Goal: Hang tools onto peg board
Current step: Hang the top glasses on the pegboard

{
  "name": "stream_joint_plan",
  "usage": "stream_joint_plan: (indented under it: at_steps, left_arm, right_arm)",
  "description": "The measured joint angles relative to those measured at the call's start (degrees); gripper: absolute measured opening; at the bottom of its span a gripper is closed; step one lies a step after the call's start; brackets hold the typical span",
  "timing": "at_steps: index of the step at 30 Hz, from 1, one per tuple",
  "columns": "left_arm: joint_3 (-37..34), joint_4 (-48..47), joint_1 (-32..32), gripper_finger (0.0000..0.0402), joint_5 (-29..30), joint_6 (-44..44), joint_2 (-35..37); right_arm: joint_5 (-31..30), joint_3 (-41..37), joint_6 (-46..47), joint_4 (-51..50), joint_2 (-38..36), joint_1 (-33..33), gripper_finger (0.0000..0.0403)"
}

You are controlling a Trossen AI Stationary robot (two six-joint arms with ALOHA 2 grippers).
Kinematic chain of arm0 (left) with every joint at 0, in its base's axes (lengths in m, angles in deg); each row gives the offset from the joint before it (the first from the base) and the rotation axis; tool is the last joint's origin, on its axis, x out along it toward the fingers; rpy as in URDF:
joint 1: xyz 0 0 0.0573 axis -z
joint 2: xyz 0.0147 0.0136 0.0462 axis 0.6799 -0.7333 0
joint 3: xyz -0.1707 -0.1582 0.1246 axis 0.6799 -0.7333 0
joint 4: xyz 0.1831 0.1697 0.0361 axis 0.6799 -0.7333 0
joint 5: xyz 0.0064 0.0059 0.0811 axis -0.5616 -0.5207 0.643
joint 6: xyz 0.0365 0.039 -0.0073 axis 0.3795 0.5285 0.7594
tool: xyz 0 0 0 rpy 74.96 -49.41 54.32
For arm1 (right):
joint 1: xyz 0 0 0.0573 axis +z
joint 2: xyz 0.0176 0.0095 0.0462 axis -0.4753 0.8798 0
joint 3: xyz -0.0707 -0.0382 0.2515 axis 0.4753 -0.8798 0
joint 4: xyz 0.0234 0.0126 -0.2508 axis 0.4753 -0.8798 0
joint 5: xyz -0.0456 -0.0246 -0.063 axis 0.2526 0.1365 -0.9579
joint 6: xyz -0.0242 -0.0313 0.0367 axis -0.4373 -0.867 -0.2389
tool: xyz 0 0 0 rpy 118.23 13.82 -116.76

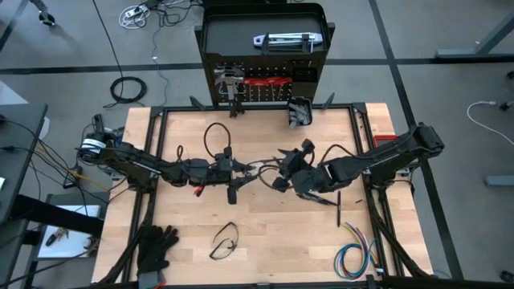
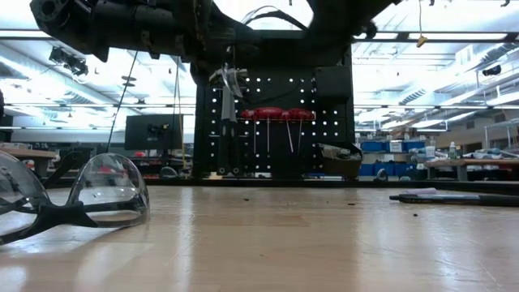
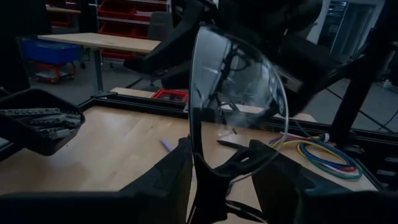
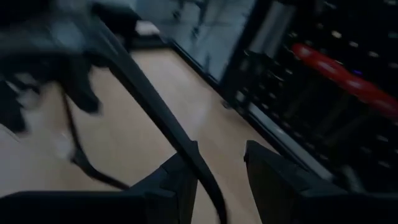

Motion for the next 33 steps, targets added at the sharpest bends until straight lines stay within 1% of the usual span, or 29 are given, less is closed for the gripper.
stream_joint_plan:
  at_steps: [3,8,10,13,15,17,20,26,30,33]
  left_arm:
    - [0.0,0.1,0.0,0.0152,0.0,0.0,0.0]
    - [0.0,0.1,0.0,0.0152,-0.1,-0.3,0.0]
    - [0.0,0.4,0.0,0.0152,-0.2,-0.4,0.0]
    - [0.0,1.2,0.0,0.0152,-1.0,-0.5,0.0]
    - [0.0,1.3,0.1,0.0152,-1.0,-0.5,0.0]
    - [0.0,1.3,0.1,0.0152,-1.0,-0.5,0.0]
    - [0.0,1.7,0.1,0.0152,-1.0,-0.5,0.0]
    - [0.0,1.7,0.1,0.0152,-1.0,-0.5,0.0]
    - [0.0,1.7,0.1,0.0152,-1.7,-0.3,0.0]
    - [0.0,1.7,0.0,0.0152,-5.1,-0.2,0.0]
  right_arm:
    - [-1.2,2.6,3.7,-9.6,0.0,0.7,0.0142]
    - [-1.0,4.4,10.8,-22.5,-0.1,1.7,0.0142]
    - [-0.7,4.7,16.5,-29.8,-0.1,1.9,0.0142]
    - [-0.7,4.7,27.5,-41.5,-0.1,1.9,0.0142]
    - [-0.5,4.7,33.6,-47.6,-0.1,1.9,0.0142]
    - [0.5,4.7,36.9,-50.4,-0.1,2.2,0.0142]
    - [2.2,4.7,36.2,-48.6,-0.1,3.3,0.0142]
    - [3.2,4.7,30.6,-39.3,-0.1,5.4,0.0141]
    - [5.2,3.9,22.8,-28.9,-0.1,6.3,0.0142]
    - [7.4,1.9,16.2,-22.0,-0.1,6.4,0.0142]
